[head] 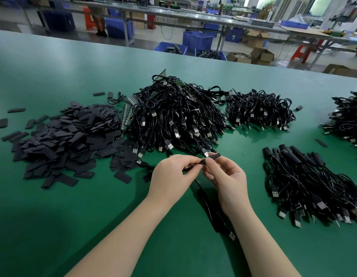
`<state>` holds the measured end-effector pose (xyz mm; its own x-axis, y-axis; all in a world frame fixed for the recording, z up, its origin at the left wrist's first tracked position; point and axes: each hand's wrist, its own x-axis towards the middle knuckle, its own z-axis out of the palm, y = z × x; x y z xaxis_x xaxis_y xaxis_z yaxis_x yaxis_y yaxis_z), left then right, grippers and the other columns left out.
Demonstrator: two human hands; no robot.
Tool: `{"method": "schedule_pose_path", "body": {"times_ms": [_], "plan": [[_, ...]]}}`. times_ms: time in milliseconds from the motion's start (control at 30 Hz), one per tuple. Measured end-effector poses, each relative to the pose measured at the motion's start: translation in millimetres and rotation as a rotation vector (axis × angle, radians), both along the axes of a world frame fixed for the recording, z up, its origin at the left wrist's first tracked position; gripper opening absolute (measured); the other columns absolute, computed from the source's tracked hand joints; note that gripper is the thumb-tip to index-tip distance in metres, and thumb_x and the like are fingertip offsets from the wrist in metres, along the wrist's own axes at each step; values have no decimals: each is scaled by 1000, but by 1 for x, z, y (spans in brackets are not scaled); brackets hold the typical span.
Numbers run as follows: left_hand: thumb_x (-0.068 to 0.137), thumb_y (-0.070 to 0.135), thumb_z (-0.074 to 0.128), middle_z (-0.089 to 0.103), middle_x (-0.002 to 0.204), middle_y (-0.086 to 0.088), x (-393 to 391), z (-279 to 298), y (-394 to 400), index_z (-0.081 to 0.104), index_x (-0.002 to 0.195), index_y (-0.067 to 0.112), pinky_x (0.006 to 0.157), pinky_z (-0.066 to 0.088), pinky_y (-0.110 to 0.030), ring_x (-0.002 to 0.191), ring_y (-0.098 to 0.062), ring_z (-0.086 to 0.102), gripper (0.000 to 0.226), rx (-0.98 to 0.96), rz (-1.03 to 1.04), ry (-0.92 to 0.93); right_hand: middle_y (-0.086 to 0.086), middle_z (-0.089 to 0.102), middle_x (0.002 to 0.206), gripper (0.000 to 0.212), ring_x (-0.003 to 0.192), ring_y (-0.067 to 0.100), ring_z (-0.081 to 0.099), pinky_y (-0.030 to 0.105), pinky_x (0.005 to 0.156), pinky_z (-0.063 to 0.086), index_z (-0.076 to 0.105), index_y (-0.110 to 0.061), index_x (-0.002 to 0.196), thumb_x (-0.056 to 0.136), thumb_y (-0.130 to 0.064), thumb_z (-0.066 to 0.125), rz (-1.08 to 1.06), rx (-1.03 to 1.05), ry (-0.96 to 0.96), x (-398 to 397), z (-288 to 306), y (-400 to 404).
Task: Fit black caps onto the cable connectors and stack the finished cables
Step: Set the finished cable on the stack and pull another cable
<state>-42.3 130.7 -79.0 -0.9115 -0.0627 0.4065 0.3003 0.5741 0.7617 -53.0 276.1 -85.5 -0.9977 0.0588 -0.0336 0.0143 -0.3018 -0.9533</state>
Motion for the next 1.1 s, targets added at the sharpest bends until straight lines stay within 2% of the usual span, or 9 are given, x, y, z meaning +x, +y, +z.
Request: {"method": "schedule_pose_path", "body": {"times_ms": [367,467,600,733,800,867,967,1033,1100], "plan": [[84,19,75,75,94,10,0,2,0,78,102,23,83,51,-26,91,-3,64,19,41,-11,22,5,74,76,15,71,14,70,20,67,55,79,-19,85,85,-5,74,9,-35,-12,3,2,-3],[84,19,75,75,95,9,1,3,-1,77,103,23,84,51,-26,92,-4,65,20,22,-31,25,3,73,73,15,68,11,67,22,68,54,78,-21,91,86,-7,74,22,-27,-3,3,2,-4],[85,17,73,75,95,8,1,3,-1,77,104,22,83,49,-23,91,-4,65,20,15,-24,26,4,77,83,40,79,10,73,19,75,55,63,-32,121,89,-11,73,-17,162,104,7,2,-4],[85,17,73,75,94,8,0,3,-2,77,104,21,82,48,-18,91,-4,64,20,8,-30,29,2,76,79,33,79,11,72,29,84,59,65,-41,116,92,-19,70,-51,328,153,9,4,-5],[84,17,74,75,94,8,0,2,-3,78,103,21,83,49,-18,91,-3,65,19,13,-33,37,2,76,79,29,80,11,73,31,86,59,67,-39,115,93,-20,69,-46,324,145,8,5,-3],[84,17,75,75,94,9,0,2,-3,78,102,21,83,50,-21,90,-3,65,18,23,-33,39,0,77,82,31,81,10,73,27,85,58,64,-38,119,93,-20,68,-33,306,147,8,5,-2],[87,16,70,74,88,10,0,2,0,78,99,21,79,51,-29,85,-5,65,15,1,-34,69,1,76,80,36,78,8,72,20,77,57,58,-35,125,93,-21,67,-6,286,116,8,1,-7],[87,17,67,74,84,10,1,2,0,78,96,21,76,52,-33,82,-6,65,15,-19,-28,100,2,74,75,32,73,8,69,18,71,56,61,-26,123,92,-22,68,4,258,68,7,0,-10],[87,17,69,74,90,11,1,2,0,78,99,22,80,52,-32,86,-5,64,16,-4,-11,109,3,74,76,27,70,9,68,20,68,56,64,-21,118,92,-23,70,7,183,3,5,1,-10]]}}
